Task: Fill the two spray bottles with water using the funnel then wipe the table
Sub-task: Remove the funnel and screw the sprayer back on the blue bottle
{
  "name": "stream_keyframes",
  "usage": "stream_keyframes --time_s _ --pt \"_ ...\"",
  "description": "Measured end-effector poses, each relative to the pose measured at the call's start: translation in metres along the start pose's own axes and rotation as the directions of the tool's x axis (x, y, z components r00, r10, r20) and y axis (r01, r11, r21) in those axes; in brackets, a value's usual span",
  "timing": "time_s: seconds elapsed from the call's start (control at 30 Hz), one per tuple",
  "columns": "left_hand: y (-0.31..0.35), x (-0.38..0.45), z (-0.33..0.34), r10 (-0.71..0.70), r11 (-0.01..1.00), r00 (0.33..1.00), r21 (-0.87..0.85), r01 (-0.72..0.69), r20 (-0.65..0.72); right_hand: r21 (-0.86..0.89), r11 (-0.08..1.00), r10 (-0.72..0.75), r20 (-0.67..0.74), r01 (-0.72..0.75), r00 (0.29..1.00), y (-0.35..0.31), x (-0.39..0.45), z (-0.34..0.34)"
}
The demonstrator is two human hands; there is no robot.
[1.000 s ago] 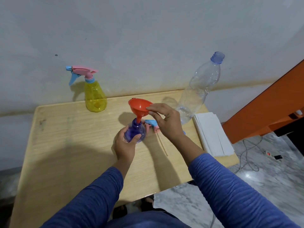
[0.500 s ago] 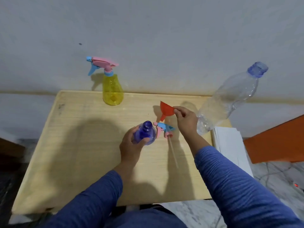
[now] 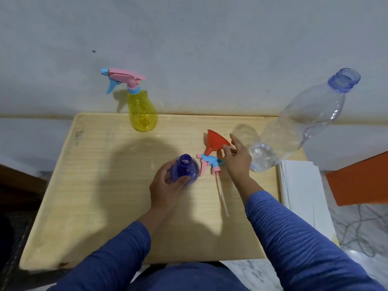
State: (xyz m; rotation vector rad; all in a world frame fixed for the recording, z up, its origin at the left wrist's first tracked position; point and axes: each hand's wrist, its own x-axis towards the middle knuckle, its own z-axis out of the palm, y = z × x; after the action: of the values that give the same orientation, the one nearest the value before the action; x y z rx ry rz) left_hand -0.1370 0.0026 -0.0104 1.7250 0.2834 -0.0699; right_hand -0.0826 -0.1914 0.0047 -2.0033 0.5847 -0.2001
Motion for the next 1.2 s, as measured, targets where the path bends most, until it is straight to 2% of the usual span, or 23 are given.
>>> stream_keyframes --time_s 0.17,0.37,0.63,0.87,1.1,1.2 --pt "-0.001 0.0 0.0 0.001 1.0 1.0 -0.016 -0.001 0.006 -0.059 0.998 0.021 -0.051 -0.024 0.998 0.002 -0.029 0.007" --pt "-0.002 0.002 0.0 0.002 1.0 1.0 -0.006 -0.002 0.005 -0.136 0.986 0.1 0.031 -0.095 0.995 0.013 -0.048 0.016" --pt "-0.009 0.005 -0.001 0.006 0.997 1.0 0.073 -0.007 0.002 -0.166 0.977 0.139 0.039 -0.131 0.99 0.014 -0.061 0.014" --pt "-0.01 0.008 -0.001 -0.01 0.999 1.0 0.046 0.009 0.024 -0.237 0.957 0.19 0.084 -0.166 0.978 0.012 -0.079 0.004" --pt "-0.02 0.01 -0.001 0.112 0.991 0.994 0.068 -0.112 0.01 -0.332 0.938 0.122 0.035 -0.104 0.992 0.005 -0.092 -0.004" --pt "-0.023 0.012 -0.001 0.107 0.993 0.994 0.054 -0.108 0.01 -0.384 0.918 0.121 0.027 -0.102 0.992 0.003 -0.096 -0.008"
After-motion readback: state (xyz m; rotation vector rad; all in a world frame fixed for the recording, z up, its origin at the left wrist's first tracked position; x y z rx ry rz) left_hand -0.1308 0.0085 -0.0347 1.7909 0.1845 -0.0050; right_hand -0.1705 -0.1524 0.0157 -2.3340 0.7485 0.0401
